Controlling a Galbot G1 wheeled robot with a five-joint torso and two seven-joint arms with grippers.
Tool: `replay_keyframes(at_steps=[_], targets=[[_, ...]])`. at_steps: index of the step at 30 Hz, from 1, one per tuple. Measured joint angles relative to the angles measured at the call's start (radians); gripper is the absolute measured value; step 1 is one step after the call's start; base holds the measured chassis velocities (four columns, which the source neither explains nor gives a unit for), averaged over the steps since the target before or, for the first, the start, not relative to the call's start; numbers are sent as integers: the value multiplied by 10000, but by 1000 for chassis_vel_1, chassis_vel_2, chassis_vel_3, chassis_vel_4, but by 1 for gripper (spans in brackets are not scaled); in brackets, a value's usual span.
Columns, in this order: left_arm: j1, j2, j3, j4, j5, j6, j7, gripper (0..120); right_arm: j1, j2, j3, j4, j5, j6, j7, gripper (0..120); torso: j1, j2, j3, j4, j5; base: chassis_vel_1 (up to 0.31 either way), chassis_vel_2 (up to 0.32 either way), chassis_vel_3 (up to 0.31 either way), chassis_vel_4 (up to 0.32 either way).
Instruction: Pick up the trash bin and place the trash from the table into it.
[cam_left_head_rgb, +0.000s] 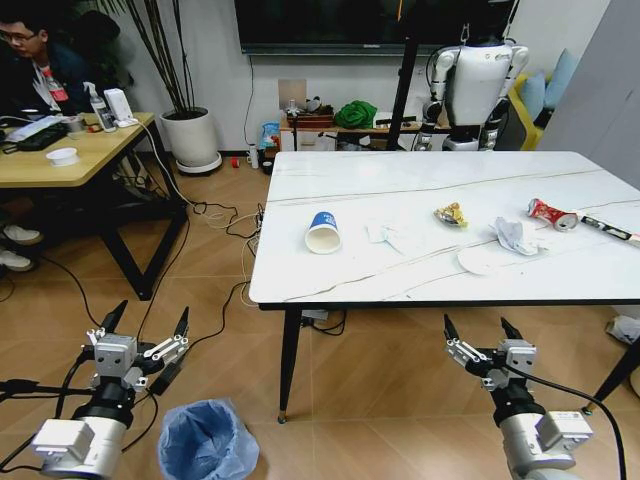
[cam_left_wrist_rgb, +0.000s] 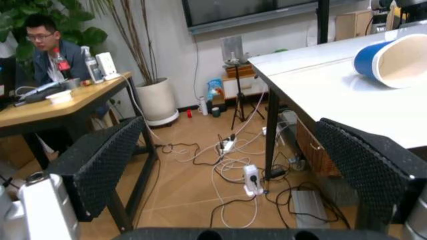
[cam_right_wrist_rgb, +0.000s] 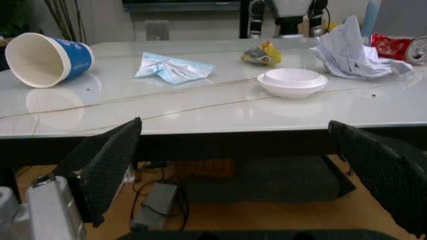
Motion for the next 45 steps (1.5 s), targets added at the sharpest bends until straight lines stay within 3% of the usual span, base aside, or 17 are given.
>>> replay_keyframes(at_steps=[45], targets=[[-6,91,53,152,91,-64,4,100,-122,0,-102,-225,-134,248,27,100,-860,-1999,-1138,0,0,0,0,0,0]])
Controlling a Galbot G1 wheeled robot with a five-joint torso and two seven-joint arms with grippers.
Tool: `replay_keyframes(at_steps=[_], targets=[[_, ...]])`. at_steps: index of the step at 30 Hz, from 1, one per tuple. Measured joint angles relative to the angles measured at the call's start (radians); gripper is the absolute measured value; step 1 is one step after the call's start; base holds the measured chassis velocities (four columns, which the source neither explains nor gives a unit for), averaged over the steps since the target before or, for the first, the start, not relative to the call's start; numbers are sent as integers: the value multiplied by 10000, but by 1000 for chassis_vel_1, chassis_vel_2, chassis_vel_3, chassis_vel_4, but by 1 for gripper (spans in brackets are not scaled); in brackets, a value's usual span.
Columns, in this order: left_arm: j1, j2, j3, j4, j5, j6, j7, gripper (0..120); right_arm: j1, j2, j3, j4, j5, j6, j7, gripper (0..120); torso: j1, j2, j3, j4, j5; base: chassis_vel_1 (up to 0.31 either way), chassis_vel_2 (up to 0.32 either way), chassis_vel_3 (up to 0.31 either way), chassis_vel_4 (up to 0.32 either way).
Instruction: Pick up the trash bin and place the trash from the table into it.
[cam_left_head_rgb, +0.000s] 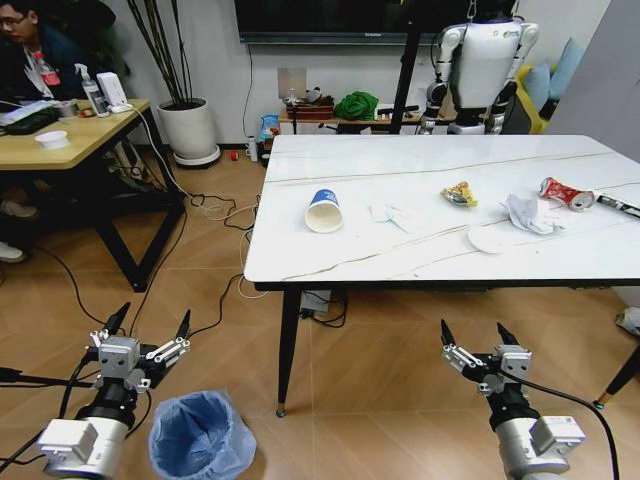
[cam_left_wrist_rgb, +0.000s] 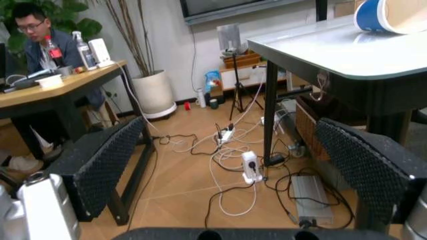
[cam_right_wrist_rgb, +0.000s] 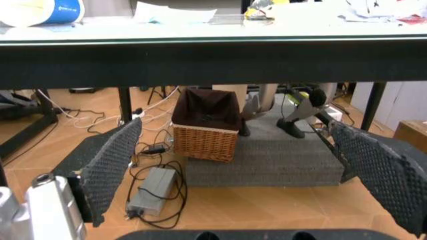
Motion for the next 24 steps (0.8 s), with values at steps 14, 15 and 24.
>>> replay_keyframes(at_steps=[14,15,24], targets=[[-52,-12,-91,-3,-58,-2,-1,100,-1,0,-154,-52,-98,159,0,100,-229,-557,-329,0,0,0,0,0,0],[-52,-12,-91,-3,-58,-2,-1,100,-1,0,-154,-52,-98,159,0,100,-229,-557,-329,0,0,0,0,0,0],[-55,-25,-78,-3,-57,6,1,100,-4,0,-185,-60,-124,178,2,100,-464,-1092,-626,0,0,0,0,0,0]])
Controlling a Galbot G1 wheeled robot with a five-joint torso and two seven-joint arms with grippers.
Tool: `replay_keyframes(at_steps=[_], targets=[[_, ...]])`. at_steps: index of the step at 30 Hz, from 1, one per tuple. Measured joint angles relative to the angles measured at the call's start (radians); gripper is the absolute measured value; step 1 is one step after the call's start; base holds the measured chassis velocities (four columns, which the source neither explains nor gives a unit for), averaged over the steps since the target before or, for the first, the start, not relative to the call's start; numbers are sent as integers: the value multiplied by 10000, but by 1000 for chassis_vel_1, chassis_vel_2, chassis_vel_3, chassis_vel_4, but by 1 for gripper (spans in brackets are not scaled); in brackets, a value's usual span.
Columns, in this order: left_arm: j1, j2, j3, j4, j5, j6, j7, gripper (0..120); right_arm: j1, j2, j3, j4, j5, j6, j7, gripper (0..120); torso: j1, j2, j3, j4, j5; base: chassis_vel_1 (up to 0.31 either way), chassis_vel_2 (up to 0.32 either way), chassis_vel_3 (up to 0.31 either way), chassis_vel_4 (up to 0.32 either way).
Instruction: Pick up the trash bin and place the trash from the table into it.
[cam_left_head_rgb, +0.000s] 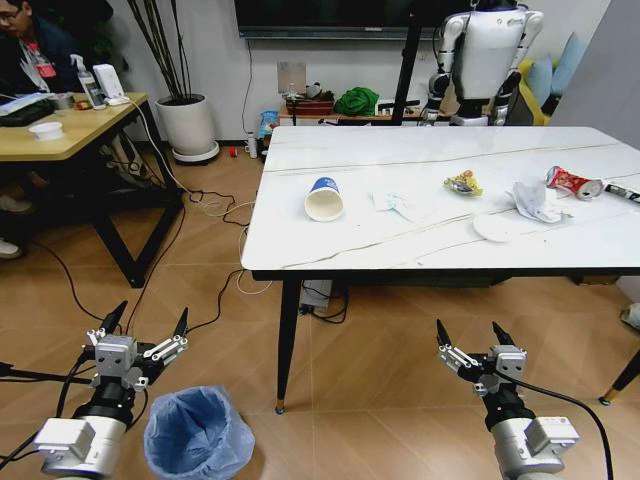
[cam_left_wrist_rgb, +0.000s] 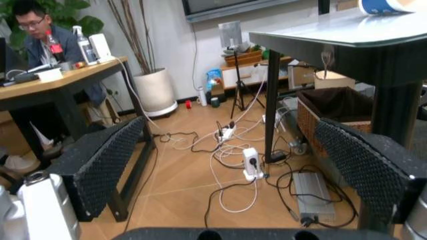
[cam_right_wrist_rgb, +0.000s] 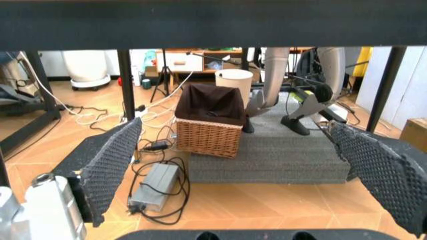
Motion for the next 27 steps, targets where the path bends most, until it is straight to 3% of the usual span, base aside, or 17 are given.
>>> replay_keyframes(at_steps=[27], targets=[[51,-21,67,48,29,-117,5,100,-33,0,-183,-64,-163,137,27,100,-456,-1140,-685,0,0,0,0,0,0]])
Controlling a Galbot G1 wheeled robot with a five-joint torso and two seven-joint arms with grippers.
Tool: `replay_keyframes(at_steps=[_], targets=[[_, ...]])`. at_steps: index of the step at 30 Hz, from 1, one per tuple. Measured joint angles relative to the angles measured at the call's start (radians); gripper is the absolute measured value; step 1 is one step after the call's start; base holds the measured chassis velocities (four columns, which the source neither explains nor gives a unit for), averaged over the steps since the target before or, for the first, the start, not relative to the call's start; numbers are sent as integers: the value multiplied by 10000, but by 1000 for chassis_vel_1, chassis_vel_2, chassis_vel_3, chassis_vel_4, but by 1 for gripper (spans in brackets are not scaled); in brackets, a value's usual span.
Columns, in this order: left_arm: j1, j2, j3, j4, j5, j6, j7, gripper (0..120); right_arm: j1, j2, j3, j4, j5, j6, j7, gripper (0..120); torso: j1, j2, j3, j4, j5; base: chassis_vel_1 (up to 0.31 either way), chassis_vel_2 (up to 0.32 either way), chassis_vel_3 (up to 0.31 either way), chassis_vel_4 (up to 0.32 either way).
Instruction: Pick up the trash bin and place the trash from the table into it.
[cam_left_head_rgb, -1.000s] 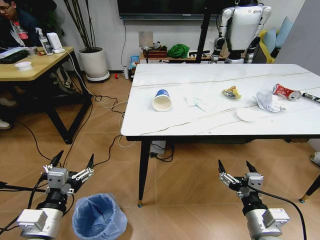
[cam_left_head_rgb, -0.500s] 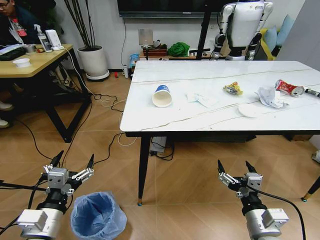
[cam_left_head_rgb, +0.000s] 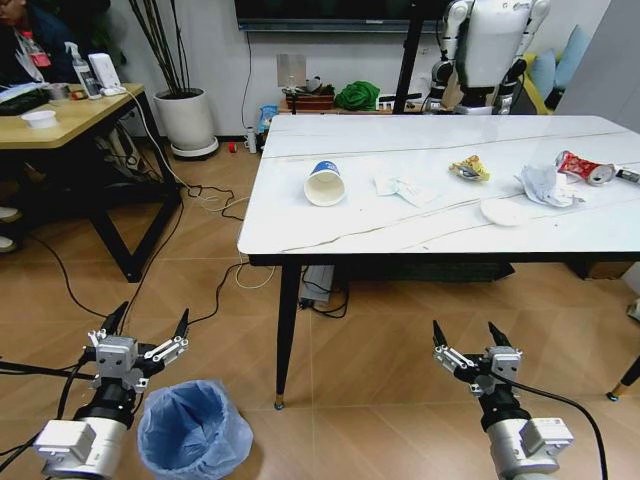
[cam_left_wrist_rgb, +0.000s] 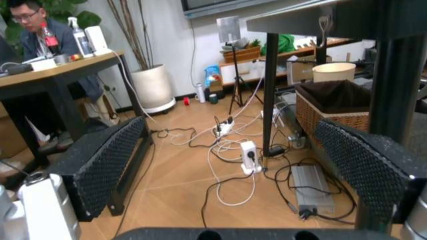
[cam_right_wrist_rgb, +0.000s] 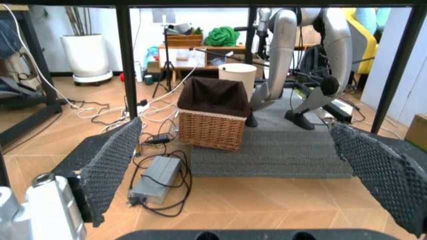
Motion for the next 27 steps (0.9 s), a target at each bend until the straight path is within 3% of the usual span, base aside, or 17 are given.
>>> replay_keyframes(at_steps=[27], targets=[[59,4,62,-184,118,14,11,100,-145,0,123,138,27,111,15,100,-393,-1060,-671,0,0,0,0,0,0]])
